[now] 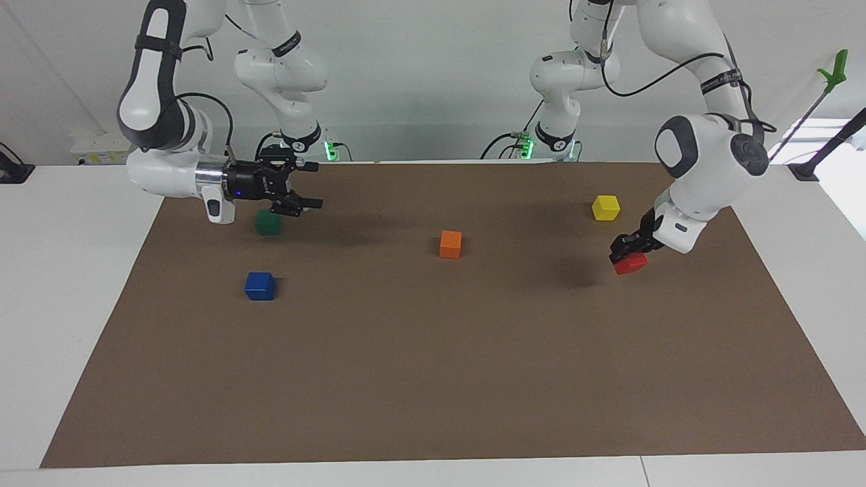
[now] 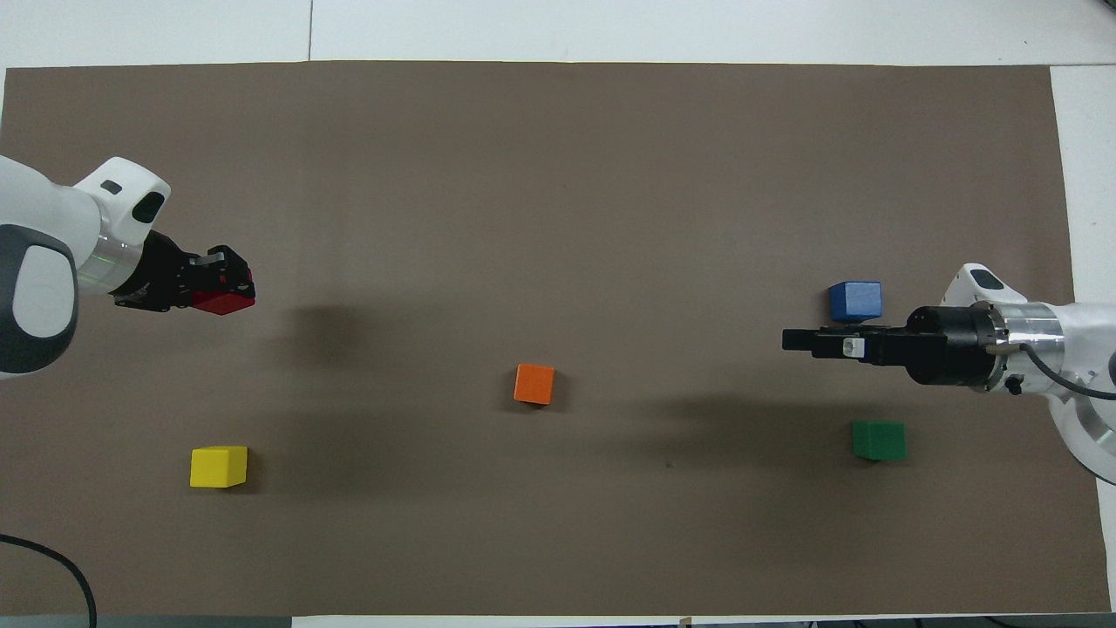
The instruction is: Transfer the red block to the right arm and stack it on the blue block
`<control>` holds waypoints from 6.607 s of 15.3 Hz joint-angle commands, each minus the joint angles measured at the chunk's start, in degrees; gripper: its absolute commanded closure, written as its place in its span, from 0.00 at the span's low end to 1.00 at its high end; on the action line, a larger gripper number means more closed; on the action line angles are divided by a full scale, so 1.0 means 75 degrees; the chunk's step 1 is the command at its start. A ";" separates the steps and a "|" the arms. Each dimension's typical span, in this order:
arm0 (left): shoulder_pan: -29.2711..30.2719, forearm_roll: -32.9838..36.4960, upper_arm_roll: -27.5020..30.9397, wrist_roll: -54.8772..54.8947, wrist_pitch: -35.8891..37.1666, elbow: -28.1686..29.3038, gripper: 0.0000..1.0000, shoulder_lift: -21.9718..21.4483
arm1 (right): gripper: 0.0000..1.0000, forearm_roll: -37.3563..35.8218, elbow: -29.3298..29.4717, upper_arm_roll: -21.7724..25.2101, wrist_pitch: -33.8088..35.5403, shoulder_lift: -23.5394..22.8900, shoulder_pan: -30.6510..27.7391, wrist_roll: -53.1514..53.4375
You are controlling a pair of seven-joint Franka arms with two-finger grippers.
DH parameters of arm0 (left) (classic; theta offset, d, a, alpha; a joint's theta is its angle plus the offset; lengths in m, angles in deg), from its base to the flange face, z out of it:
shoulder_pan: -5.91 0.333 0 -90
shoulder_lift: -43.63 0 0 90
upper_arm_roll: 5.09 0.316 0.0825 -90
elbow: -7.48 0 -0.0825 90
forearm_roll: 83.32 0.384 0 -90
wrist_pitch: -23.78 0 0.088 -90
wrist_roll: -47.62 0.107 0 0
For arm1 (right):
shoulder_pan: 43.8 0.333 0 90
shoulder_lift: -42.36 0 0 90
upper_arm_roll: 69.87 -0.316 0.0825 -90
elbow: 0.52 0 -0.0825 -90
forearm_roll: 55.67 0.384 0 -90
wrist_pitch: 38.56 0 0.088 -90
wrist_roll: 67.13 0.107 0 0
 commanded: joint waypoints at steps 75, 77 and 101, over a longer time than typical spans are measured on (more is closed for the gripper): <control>0.2302 -0.0394 -0.2459 -0.2714 -0.0020 0.0755 0.00 -0.2259 | 1.00 0.2762 0.0593 -0.0252 -0.0539 0.1067 0.1797 0.4328; 0.2314 0.0472 -0.2447 -0.1574 0.0706 -0.0205 0.00 -0.1649 | 1.00 0.1121 0.1295 -0.0252 -0.0775 0.1373 0.1445 0.5512; -0.1975 0.1636 0.1796 0.1782 0.1718 -0.0888 0.00 -0.1260 | 1.00 -1.0652 0.2681 -0.0322 -0.1982 0.0849 0.1010 0.6619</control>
